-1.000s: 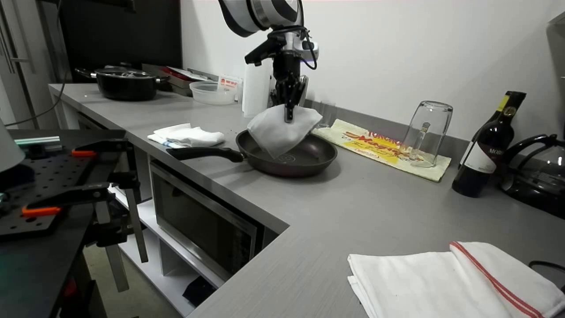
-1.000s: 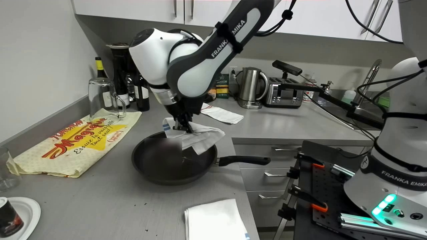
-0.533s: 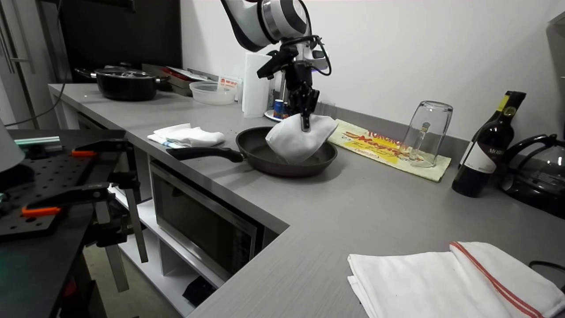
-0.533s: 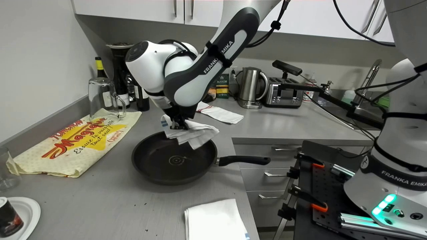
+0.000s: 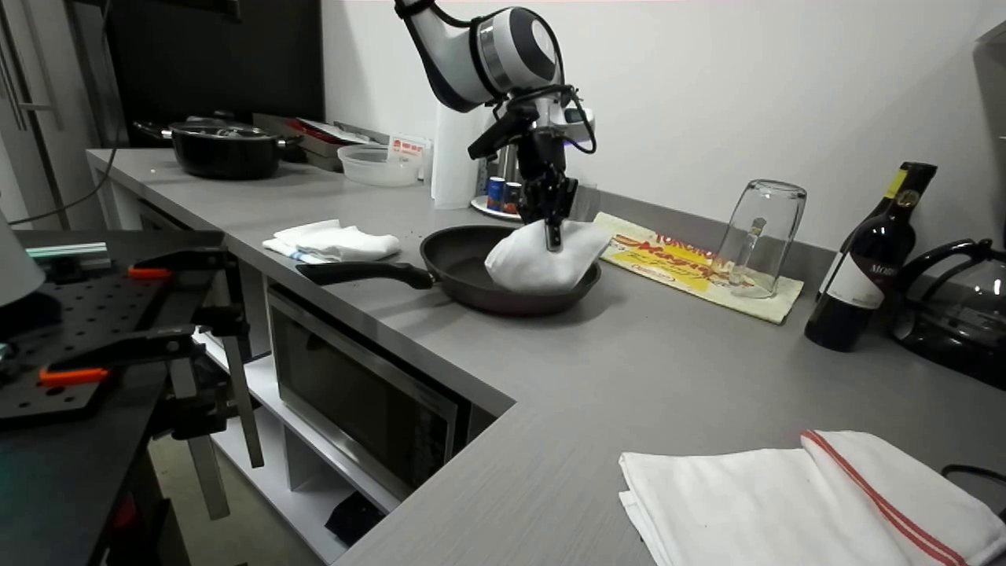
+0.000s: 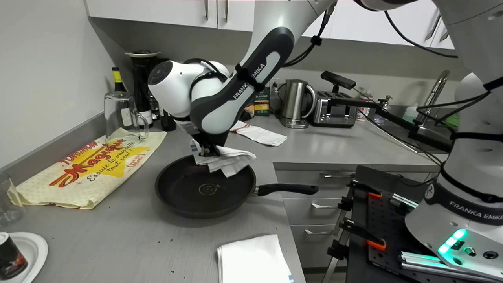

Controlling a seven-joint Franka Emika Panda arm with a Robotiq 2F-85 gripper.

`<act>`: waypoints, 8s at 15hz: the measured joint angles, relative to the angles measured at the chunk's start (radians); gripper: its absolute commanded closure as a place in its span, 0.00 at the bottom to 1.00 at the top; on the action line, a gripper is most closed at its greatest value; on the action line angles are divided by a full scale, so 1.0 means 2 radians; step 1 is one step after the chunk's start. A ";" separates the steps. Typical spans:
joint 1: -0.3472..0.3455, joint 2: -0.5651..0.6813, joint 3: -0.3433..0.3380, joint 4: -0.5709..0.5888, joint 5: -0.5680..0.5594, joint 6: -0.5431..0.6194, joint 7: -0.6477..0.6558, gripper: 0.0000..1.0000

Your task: Pick the cloth and wipe the pan

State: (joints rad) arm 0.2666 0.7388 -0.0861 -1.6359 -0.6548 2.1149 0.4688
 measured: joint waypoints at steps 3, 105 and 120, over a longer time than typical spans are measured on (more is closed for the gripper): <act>-0.002 0.020 -0.006 0.011 0.000 0.007 0.004 0.95; 0.011 -0.468 0.142 -0.276 0.333 -0.057 -0.113 0.00; -0.014 -0.655 0.154 -0.434 0.370 -0.091 -0.067 0.00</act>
State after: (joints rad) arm 0.2384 -0.5702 0.2211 -2.5044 0.0850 1.9325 0.3338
